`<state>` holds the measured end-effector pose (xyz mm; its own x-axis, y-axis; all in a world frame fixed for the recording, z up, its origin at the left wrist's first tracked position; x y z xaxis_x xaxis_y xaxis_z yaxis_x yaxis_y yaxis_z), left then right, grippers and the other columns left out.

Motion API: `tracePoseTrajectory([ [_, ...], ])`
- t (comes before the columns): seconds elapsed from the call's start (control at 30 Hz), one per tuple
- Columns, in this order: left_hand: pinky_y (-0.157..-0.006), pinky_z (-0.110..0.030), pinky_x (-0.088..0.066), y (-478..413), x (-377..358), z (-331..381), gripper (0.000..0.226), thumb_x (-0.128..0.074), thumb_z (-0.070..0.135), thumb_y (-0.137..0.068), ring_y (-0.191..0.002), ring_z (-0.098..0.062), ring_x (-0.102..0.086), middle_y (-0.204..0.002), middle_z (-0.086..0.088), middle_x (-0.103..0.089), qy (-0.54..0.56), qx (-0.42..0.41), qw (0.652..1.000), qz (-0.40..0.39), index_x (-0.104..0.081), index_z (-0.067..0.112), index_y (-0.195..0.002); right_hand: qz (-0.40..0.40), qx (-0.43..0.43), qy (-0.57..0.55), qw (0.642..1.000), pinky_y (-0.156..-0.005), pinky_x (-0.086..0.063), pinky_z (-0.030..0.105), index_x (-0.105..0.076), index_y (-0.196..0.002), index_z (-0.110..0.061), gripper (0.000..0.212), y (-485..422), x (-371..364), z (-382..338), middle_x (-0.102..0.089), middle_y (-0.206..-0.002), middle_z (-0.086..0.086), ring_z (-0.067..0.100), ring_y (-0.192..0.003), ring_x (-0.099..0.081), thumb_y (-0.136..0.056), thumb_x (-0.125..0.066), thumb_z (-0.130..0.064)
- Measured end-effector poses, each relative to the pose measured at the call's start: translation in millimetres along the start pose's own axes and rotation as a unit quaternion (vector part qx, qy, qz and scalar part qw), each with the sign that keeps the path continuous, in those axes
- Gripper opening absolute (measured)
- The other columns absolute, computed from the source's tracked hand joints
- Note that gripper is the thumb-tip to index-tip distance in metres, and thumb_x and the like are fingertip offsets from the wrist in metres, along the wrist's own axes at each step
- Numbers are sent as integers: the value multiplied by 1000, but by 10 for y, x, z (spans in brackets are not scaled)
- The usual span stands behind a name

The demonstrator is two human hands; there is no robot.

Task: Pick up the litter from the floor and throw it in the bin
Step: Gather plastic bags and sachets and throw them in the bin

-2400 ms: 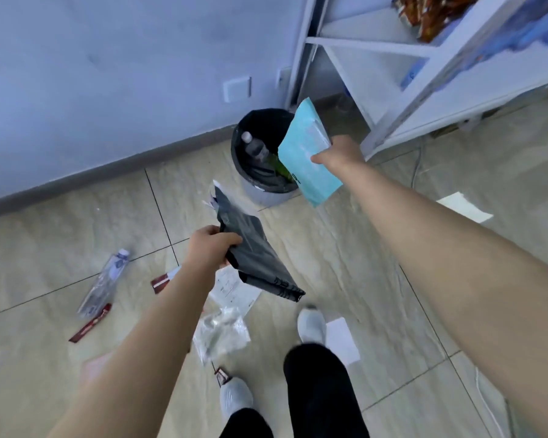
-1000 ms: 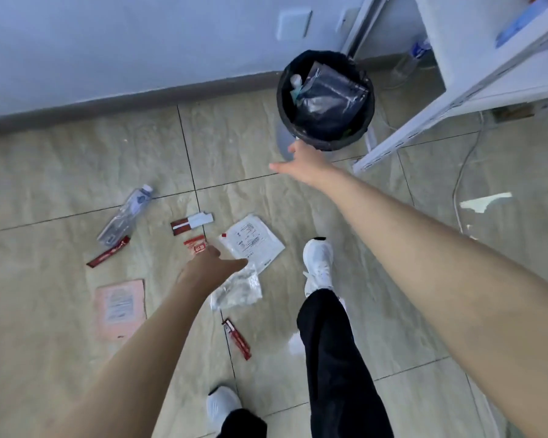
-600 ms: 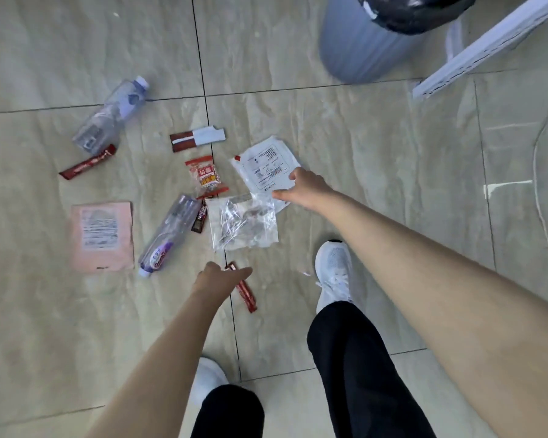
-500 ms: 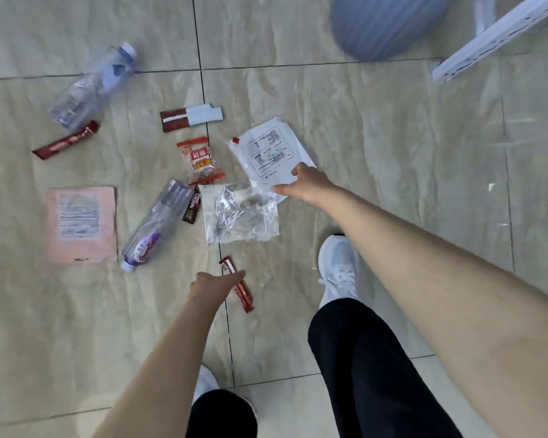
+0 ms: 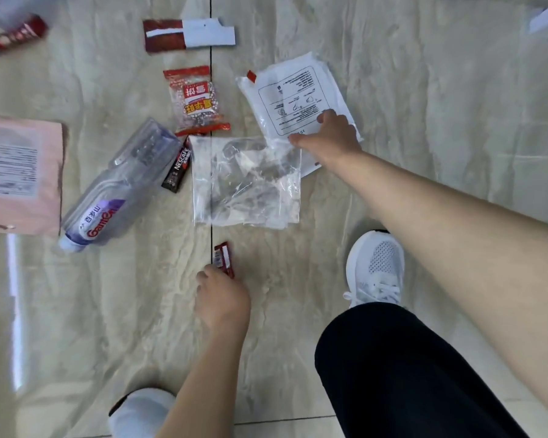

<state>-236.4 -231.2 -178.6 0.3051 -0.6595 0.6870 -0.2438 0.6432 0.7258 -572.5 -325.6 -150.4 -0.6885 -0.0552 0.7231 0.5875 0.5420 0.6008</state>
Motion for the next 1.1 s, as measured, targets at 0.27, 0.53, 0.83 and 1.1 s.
tracePoseTrajectory([
  [0.27,-60,-28,-43,-46,472,242,16,-73,25,-78,-67,-19,-58,-69,6,-58,362,13,932,14,-59,16,-78,45,-17,60,997,-100,-38,43,-36,-136,-10,85,-243,253,-2,-40,-140,11,29,-132,-36,-72,-72,-52],
  [0.53,-57,-18,-37,-626,874,938,53,-80,21,-71,-63,-16,-52,-68,10,-47,284,-57,956,40,-35,13,-99,33,-60,104,992,-102,-35,43,-22,-143,-12,103,-505,312,-8,-36,-145,10,31,-136,-30,-66,-79,-50],
  [0.83,-94,-45,-42,-803,831,779,83,-76,53,-65,-118,-38,-49,-126,-20,-53,-5,-27,998,51,-47,2,-125,-44,-33,-40,998,-74,-40,25,-67,-110,-16,37,-504,149,109,-69,-113,8,23,-97,-63,-75,-76,-23],
  [1.1,-56,-23,-44,-335,1152,998,23,-83,19,-67,-59,-16,-58,-65,1,-62,304,-60,946,-94,-60,18,-69,-36,-52,-151,986,-87,-52,31,-71,-106,-12,34,-90,740,10,-72,-109,10,27,-98,-68,-73,-78,-17],
])
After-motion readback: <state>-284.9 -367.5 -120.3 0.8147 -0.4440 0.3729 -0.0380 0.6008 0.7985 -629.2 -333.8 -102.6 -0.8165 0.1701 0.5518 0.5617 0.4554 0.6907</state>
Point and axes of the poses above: each hand's wrist, its own y-axis away from the middle knuckle, its own x-axis out of the back of the hand, z = x × y, the point moved 10 cm from there along -y, towards the middle knuckle
